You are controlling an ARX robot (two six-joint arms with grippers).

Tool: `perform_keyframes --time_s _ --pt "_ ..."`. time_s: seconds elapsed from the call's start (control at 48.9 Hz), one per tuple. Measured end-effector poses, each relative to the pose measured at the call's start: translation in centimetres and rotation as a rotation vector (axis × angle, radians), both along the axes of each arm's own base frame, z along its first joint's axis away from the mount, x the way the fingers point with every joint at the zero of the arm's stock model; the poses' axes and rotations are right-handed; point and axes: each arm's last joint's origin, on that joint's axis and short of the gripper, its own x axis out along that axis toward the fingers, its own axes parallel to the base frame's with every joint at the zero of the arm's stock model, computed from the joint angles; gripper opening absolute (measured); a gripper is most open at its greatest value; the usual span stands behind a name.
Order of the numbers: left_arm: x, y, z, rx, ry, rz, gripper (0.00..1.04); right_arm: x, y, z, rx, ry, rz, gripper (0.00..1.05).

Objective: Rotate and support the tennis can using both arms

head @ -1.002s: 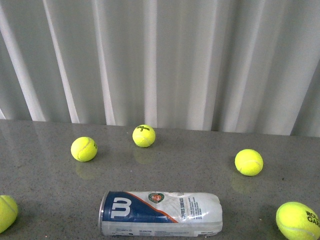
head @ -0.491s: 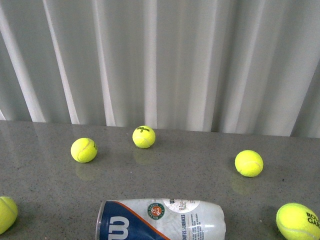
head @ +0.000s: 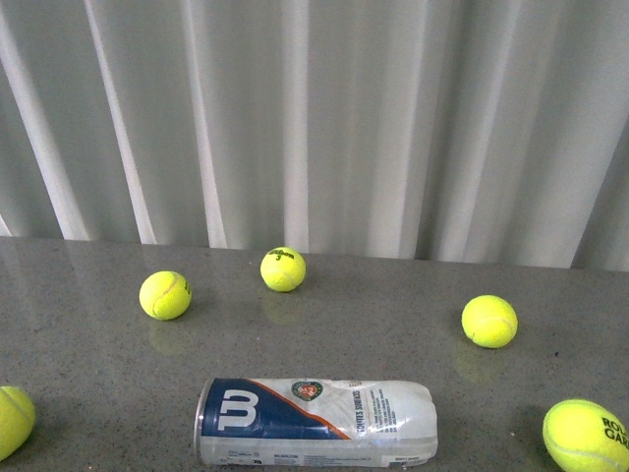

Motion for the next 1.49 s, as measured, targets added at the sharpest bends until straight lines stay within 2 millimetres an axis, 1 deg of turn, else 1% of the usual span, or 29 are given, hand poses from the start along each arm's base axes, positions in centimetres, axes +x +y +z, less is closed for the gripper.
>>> perform_keyframes --time_s 0.123,0.205,0.266,0.491,0.552,0.573,0.593,0.675,0.798,0.839,0.879,0.9,0.941,0.961,1.002,1.084,1.104,1.145,1.166,1.207,1.248,1.288,1.309,1.329,1.35,1.432,1.452,1.493 --pt "0.0 0.0 0.0 0.000 0.000 0.000 0.98 -0.2 0.0 0.0 0.000 0.001 0.000 0.03" --pt "0.0 0.0 0.0 0.000 0.000 0.000 0.98 -0.9 0.0 -0.5 0.000 0.037 0.002 0.03" --pt "0.0 0.0 0.0 0.000 0.000 0.000 0.98 -1.2 0.0 -0.3 0.000 0.012 0.002 0.03" --pt "0.0 0.0 0.0 0.000 -0.001 0.000 0.98 -1.2 0.0 -0.3 0.000 0.006 0.002 0.03" --pt "0.0 0.0 0.0 0.000 -0.002 0.000 0.98 -1.2 0.0 -0.3 0.000 0.006 0.002 0.15" --pt "0.0 0.0 0.0 0.000 -0.002 0.000 0.98 -1.2 0.0 -0.3 0.000 0.006 0.002 0.16" --pt "0.0 0.0 0.0 0.000 -0.002 0.000 0.98 -1.2 0.0 -0.3 0.000 0.006 0.002 0.22" --pt "0.0 0.0 0.0 0.000 -0.002 0.000 0.98 -1.2 0.0 -0.3 0.000 0.006 0.002 0.36" --pt "0.0 0.0 0.0 -0.001 -0.001 0.002 0.98 -1.2 0.0 -0.3 0.000 0.006 0.002 0.64" --pt "0.1 0.0 -0.1 -0.055 0.146 0.098 0.98 -1.2 0.0 -0.3 0.000 0.006 0.003 0.73" --pt "0.2 -0.3 0.4 -0.110 0.395 0.227 0.98 -1.2 0.0 -0.3 0.000 0.007 0.002 0.82" --pt "0.3 -0.5 0.7 -0.106 0.453 0.262 0.98 -1.2 0.0 -0.3 0.000 0.006 0.002 0.87" --pt "0.6 -0.6 1.3 -0.096 0.502 0.283 0.98 -1.2 0.0 -0.3 0.000 0.006 0.002 0.93" --pt "1.0 -0.8 1.9 -0.102 0.513 0.276 0.98 -1.2 0.0 -0.3 0.000 0.006 0.002 0.96" --pt "1.7 -1.0 3.0 -0.113 0.502 0.261 0.98 -1.2 0.0 -0.3 0.000 0.006 0.003 1.00" --pt "4.5 -1.4 6.6 -0.165 0.408 0.188 0.98 -1.2 0.0 -0.3 0.000 0.007 0.002 0.97" --pt "4.9 -1.5 7.1 -0.171 0.396 0.180 0.98 -1.2 0.0 -0.3 0.000 0.006 0.002 0.97" --pt "6.7 -1.7 8.7 -0.192 0.357 0.133 0.98 -1.2 0.0 -0.3 0.000 0.006 0.002 0.98" --pt "7.1 -1.8 9.0 -0.197 0.352 0.119 0.98 -1.2 0.0 -0.3 0.000 0.006 0.002 0.98" --pt "9.2 -2.3 10.0 -0.223 0.347 0.062 0.98 -1.2 0.0 -0.3 0.000 0.006 0.002 0.98" --pt "11.3 -2.9 10.4 -0.231 0.373 0.008 0.98 -1.2 0.0 -0.3 0.000 0.006 0.002 0.98" --pt "14.5 -4.3 9.8 -0.245 0.457 -0.072 0.98 -1.2 0.0 -0.3 0.000 0.006 0.002 0.98" --pt "15.5 -4.8 9.2 -0.250 0.492 -0.091 0.98 -1.2 0.0 -0.3 0.000 0.006 0.002 0.98" --pt "16.8 -5.6 8.1 -0.251 0.550 -0.114 0.98 -1.2 0.0 -0.3 0.000 0.006 0.002 0.98" --pt "17.5 -6.2 7.3 -0.251 0.590 -0.136 0.98 -1.2 0.0 -0.3 0.000 0.006 0.002 0.98" --pt "19.4 -8.1 4.4 -0.251 0.713 -0.197 0.98 -1.2 0.0 -0.3 0.000 0.006 0.002 0.98" --pt "19.5 -8.4 4.1 -0.248 0.727 -0.206 0.98 -1.2 0.0 -0.3 0.000 0.006 0.002 0.98" --pt "20.1 -9.3 2.7 -0.250 0.779 -0.241 0.98 -1.2 0.0 -0.3 0.000 0.006 0.002 0.98"
